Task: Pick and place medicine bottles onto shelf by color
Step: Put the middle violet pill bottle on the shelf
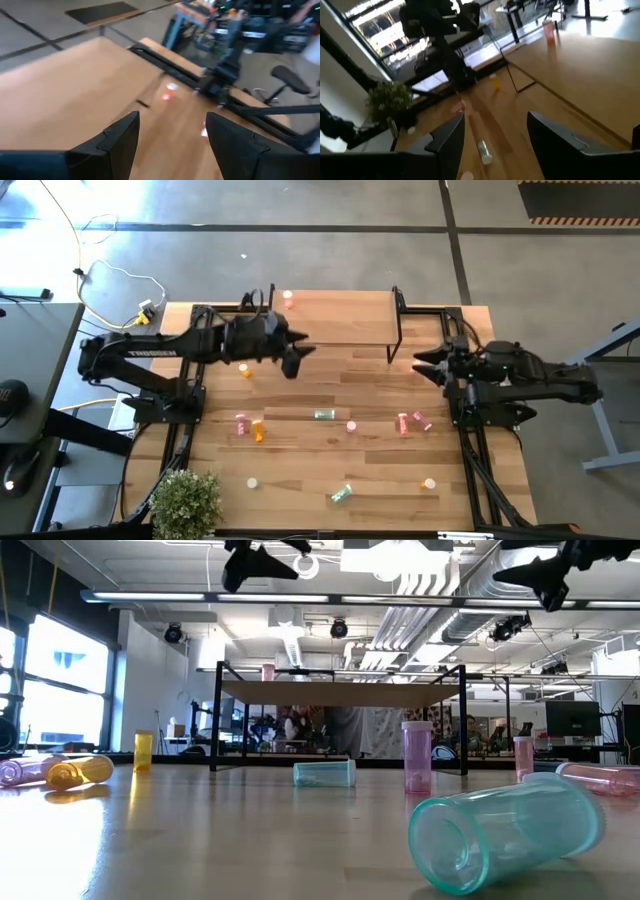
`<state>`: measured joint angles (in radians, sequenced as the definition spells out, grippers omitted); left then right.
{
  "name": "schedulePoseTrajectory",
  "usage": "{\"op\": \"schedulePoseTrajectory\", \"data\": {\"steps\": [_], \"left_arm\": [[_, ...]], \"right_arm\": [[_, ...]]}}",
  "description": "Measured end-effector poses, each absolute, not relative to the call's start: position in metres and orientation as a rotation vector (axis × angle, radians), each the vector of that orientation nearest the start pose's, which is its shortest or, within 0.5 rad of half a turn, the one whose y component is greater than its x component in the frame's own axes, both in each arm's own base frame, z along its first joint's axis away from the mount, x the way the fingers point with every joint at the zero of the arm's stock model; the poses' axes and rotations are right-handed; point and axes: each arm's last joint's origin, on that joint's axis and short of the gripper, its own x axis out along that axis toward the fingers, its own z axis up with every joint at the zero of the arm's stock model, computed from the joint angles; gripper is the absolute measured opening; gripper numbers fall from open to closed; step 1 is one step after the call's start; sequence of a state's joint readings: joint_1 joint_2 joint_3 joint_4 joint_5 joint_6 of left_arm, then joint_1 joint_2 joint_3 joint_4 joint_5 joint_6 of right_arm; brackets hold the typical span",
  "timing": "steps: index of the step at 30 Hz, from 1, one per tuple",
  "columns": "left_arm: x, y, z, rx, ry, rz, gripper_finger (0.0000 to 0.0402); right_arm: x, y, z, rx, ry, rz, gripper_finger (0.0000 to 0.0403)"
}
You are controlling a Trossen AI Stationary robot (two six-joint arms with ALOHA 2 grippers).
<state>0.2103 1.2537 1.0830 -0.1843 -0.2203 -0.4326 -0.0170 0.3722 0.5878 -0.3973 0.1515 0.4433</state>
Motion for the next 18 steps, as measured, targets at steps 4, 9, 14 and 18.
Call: {"op": "schedulePoseTrajectory", "data": {"steps": [4,9,14,18], "left_arm": [[0.277,0.040,0.330,-0.433,0.268,0.445,0.0218],[0.278,0.010,0.326,-0.439,0.280,0.415,0.0218],[0.278,-0.014,0.326,-0.454,0.282,0.361,0.0218],[0.276,-0.031,0.324,-0.440,0.315,0.306,0.0218]], "right_arm": [[0.107,-0.004,0.297,0.413,0.249,-0.144,0.0206],[0.125,-0.001,0.292,0.383,0.358,-0.044,0.0216],[0.143,-0.001,0.283,0.319,0.434,-0.021,0.0245],[0.158,0.000,0.278,0.260,0.463,0.007,0.0253]]}}
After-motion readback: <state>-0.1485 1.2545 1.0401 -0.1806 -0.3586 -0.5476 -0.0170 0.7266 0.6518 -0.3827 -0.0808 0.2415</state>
